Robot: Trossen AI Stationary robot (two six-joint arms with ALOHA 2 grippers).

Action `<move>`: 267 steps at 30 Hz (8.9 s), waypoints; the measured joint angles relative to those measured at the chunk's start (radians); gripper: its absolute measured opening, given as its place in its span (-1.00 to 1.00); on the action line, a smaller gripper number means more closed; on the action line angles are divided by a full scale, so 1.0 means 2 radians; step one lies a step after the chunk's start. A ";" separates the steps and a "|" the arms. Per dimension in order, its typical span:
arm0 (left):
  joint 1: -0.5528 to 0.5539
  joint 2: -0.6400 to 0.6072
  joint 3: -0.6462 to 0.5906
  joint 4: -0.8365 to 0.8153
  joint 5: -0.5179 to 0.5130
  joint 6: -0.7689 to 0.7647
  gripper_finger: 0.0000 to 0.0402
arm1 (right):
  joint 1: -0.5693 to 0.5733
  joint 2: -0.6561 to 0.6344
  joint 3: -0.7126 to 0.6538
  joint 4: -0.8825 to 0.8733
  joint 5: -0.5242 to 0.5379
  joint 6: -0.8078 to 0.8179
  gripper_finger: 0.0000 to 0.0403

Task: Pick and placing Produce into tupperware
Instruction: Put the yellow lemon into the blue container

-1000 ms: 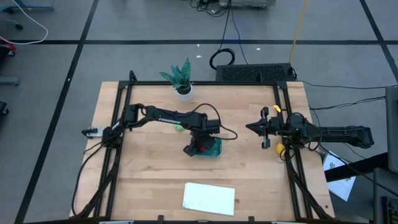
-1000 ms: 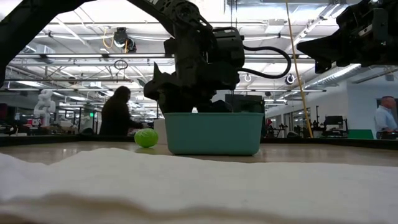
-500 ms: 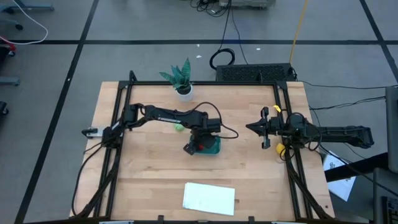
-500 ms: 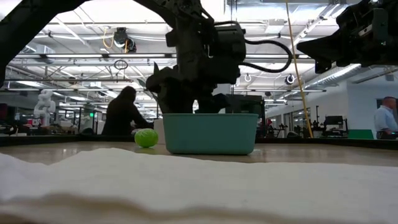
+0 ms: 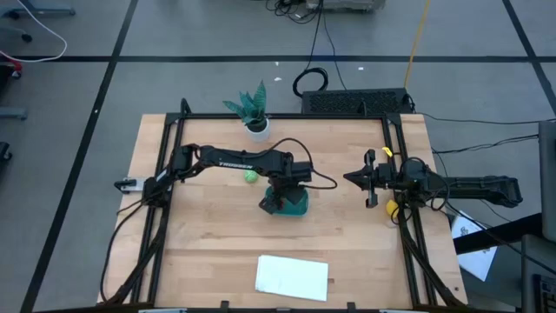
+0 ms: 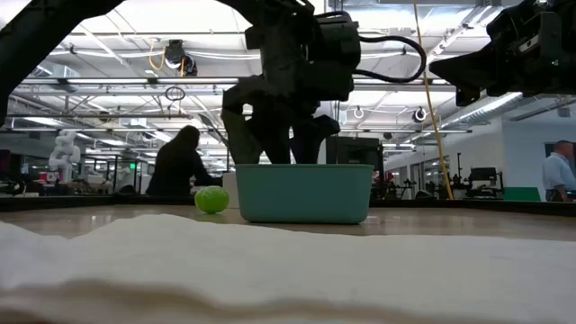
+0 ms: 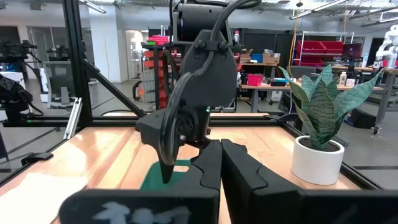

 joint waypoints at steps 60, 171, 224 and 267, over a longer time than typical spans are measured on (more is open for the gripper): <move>0.029 -0.369 -0.007 -0.047 -0.129 -0.141 -1.00 | 0.000 0.000 0.000 0.000 0.000 0.000 -1.00; -0.035 -0.985 -0.883 0.559 -0.126 -0.264 -0.99 | 0.000 0.012 0.000 -0.008 -0.002 0.024 -1.00; -0.035 -0.984 -0.883 0.544 -0.130 -0.254 -0.87 | -0.018 0.180 0.302 -0.458 0.022 0.146 -1.00; -0.035 -0.984 -0.883 0.537 -0.131 -0.255 -0.87 | -0.019 0.331 0.393 -0.801 -0.043 0.186 -0.32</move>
